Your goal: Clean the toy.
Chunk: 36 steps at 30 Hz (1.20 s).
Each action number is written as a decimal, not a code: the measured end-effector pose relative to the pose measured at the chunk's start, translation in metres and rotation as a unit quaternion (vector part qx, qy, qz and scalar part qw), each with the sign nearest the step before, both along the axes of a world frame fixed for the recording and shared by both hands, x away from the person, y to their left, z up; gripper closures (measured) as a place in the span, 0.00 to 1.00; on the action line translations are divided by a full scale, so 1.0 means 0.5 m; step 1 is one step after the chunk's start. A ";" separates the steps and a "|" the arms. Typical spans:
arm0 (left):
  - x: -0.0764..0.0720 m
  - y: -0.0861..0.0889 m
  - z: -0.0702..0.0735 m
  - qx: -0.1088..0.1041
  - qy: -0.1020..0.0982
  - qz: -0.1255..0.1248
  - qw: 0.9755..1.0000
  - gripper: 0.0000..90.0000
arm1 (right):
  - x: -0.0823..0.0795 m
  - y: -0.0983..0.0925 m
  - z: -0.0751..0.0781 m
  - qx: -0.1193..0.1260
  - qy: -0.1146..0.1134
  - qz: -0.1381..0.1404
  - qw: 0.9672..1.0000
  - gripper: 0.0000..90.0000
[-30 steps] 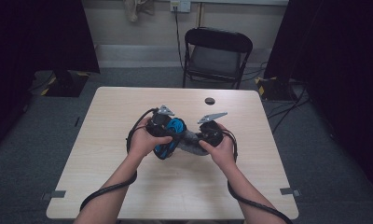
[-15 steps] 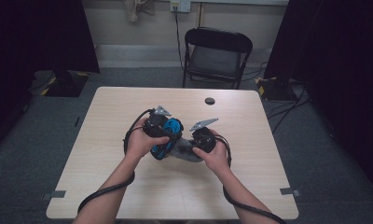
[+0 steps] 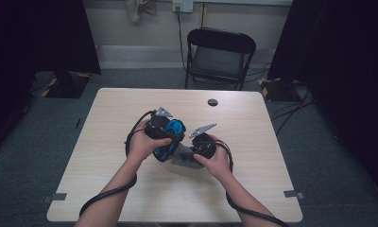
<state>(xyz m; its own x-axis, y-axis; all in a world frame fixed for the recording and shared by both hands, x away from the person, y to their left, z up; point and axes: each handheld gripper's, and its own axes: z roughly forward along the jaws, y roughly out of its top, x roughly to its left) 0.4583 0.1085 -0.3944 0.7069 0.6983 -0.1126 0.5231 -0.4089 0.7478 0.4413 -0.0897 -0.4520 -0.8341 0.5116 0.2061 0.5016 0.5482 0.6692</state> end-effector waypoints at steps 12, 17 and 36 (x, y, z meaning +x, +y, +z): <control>-0.017 0.012 -0.008 0.006 0.006 -0.010 1.000 0.27 | 0.049 -0.079 0.056 0.005 -0.022 -0.064 0.998 0.76; -0.022 0.010 -0.014 0.011 0.010 -0.017 1.000 0.27 | 0.063 -0.090 0.091 0.018 -0.038 -0.075 0.996 0.76; -0.027 -0.001 -0.034 0.010 0.021 -0.023 0.999 0.27 | 0.058 -0.035 0.116 0.050 -0.037 -0.047 0.997 0.76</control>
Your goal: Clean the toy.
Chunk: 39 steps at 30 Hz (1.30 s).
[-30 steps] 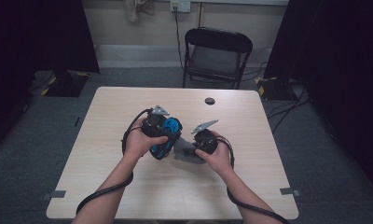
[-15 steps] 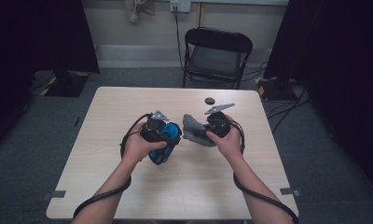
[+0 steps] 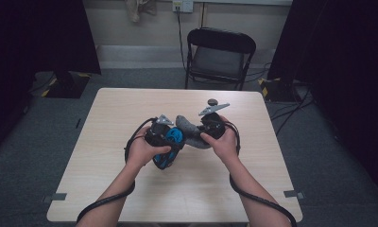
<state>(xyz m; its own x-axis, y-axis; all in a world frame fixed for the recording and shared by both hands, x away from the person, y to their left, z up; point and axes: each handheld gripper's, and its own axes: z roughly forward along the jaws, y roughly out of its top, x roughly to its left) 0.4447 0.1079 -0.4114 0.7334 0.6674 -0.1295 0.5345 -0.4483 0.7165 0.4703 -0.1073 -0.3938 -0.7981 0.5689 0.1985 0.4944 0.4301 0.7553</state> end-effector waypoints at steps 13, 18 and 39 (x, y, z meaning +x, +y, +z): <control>-0.002 0.002 0.002 -0.001 -0.002 0.006 1.000 0.27 | 0.001 0.008 -0.007 0.001 0.021 -0.012 1.000 0.76; 0.001 0.002 0.007 -0.001 -0.009 0.005 1.000 0.27 | 0.001 0.005 -0.013 0.009 0.025 -0.009 1.000 0.76; 0.011 0.016 0.019 -0.005 -0.001 0.008 1.000 0.27 | -0.012 0.011 -0.037 0.002 0.021 0.022 1.000 0.76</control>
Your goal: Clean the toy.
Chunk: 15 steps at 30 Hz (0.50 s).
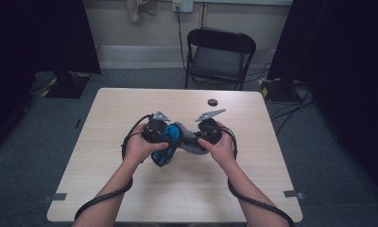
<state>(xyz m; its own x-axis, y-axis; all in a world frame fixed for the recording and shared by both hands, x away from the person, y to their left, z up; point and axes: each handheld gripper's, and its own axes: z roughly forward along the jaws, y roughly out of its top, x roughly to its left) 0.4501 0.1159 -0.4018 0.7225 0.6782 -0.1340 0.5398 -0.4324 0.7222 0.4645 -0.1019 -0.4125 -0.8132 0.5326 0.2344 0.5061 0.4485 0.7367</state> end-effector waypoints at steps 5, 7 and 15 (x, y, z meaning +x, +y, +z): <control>0.001 -0.002 0.003 -0.002 0.000 0.001 1.000 0.27 | -0.004 0.002 -0.008 -0.001 0.001 0.006 1.000 0.76; 0.002 -0.002 0.005 -0.002 -0.003 0.001 1.000 0.27 | -0.005 0.002 -0.009 -0.002 0.000 0.009 1.000 0.76; 0.007 -0.005 0.011 -0.007 -0.002 0.006 1.000 0.27 | -0.011 0.004 -0.019 -0.006 0.000 0.021 1.000 0.76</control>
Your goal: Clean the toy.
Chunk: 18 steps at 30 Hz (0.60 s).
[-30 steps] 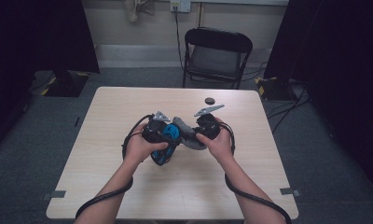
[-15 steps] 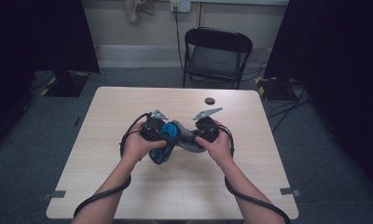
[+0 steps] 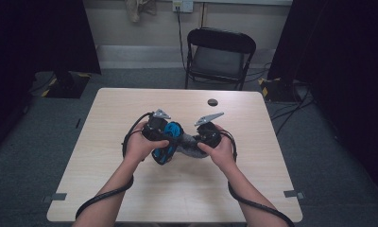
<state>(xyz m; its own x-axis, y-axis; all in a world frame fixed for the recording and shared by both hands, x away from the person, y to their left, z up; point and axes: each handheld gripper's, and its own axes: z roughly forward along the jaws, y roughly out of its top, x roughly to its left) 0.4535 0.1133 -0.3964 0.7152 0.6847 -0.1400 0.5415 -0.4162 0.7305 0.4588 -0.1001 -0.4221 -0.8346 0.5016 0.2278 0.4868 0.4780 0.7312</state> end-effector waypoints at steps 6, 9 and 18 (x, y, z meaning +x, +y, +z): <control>0.003 -0.001 0.008 -0.002 -0.003 0.002 1.000 0.27 | -0.005 0.006 -0.015 0.000 0.005 0.007 1.000 0.76; 0.005 -0.002 0.011 -0.002 -0.005 0.004 1.000 0.27 | -0.007 0.010 -0.026 0.004 0.011 0.010 1.000 0.76; 0.011 0.003 0.020 -0.008 -0.007 0.015 1.000 0.27 | -0.018 0.030 -0.059 -0.023 0.025 0.029 0.999 0.76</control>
<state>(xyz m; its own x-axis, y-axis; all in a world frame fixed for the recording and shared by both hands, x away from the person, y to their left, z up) 0.4590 0.1147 -0.3866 0.6970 0.7029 -0.1418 0.5429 -0.3882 0.7447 0.4497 -0.0850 -0.4514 -0.8503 0.4641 0.2481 0.4933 0.5386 0.6830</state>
